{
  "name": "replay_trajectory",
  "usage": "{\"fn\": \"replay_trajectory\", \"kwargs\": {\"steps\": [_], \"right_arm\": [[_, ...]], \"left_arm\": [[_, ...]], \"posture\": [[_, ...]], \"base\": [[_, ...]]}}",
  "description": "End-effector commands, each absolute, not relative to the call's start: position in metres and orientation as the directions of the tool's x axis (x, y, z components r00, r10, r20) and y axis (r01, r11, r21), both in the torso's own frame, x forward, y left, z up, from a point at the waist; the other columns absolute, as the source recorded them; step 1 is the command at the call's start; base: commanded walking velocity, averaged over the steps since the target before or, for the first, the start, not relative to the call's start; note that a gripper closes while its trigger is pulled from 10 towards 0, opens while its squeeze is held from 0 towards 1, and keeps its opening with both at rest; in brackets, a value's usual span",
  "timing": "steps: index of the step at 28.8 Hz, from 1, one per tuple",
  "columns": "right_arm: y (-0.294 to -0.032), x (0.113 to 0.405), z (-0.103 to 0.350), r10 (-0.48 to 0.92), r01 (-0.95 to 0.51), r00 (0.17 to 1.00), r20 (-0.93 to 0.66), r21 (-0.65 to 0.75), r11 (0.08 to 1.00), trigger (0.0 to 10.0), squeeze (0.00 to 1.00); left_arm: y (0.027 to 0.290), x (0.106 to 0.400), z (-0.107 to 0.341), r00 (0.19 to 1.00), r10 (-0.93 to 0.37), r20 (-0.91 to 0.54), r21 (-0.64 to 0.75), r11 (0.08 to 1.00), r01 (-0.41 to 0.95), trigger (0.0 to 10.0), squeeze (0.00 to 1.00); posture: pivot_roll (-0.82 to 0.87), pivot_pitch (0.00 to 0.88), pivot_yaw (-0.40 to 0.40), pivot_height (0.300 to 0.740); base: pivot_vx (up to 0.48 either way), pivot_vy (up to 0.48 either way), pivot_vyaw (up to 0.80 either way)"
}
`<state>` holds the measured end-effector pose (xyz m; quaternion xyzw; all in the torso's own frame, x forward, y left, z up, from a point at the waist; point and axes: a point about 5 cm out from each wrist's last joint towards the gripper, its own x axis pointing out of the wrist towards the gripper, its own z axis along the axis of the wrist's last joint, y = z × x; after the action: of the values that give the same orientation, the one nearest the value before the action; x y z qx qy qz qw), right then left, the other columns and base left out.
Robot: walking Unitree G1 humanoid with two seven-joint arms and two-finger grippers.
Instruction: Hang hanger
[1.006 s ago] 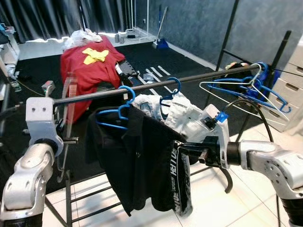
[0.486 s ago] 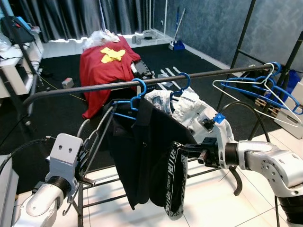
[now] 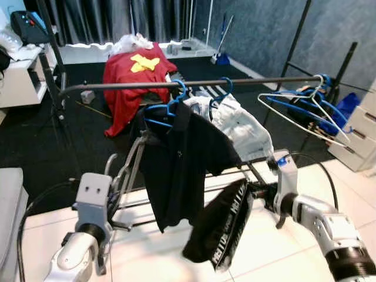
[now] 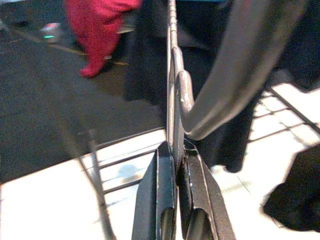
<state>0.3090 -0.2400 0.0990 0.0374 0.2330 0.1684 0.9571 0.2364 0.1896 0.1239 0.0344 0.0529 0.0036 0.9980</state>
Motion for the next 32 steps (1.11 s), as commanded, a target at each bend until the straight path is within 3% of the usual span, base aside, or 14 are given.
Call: {"fn": "replay_trajectory", "kwargs": {"steps": [1, 15, 19, 32], "right_arm": [[-0.245, 0.307, 0.094, 0.307, -0.266, 0.852, -0.424, 0.153, 0.952, 10.0, 0.0], [-0.251, 0.286, 0.042, 0.242, -0.166, 0.831, -0.5, 0.192, 0.967, 10.0, 0.0], [-0.258, 0.267, 0.019, 0.219, -0.148, 0.804, -0.553, 0.17, 0.974, 10.0, 0.0], [-0.264, 0.242, -0.003, 0.226, -0.164, 0.776, -0.589, 0.158, 0.974, 10.0, 0.0]], "left_arm": [[0.192, 0.236, 0.114, 0.991, 0.035, -0.133, 0.052, 0.998, -0.028, 10.0, 0.0], [0.2, 0.226, 0.071, 0.965, 0.082, -0.25, 0.038, 0.996, -0.075, 10.0, 0.0], [0.208, 0.201, 0.036, 0.925, 0.124, -0.359, 0.047, 0.992, -0.114, 10.0, 0.0], [0.213, 0.172, 0.002, 0.882, 0.153, -0.446, 0.021, 0.987, -0.161, 10.0, 0.0]], "posture": [[-0.15, 0.0, -0.044, 0.74], [-0.14, 0.0, -0.042, 0.74], [-0.12, 0.0, -0.045, 0.74], [-0.11, 0.0, -0.045, 0.74]], "base": [[-0.281, 0.0, 0.0], [-0.265, 0.0, 0.65], [-0.259, 0.0, 0.77], [-0.257, 0.0, 0.76]]}}
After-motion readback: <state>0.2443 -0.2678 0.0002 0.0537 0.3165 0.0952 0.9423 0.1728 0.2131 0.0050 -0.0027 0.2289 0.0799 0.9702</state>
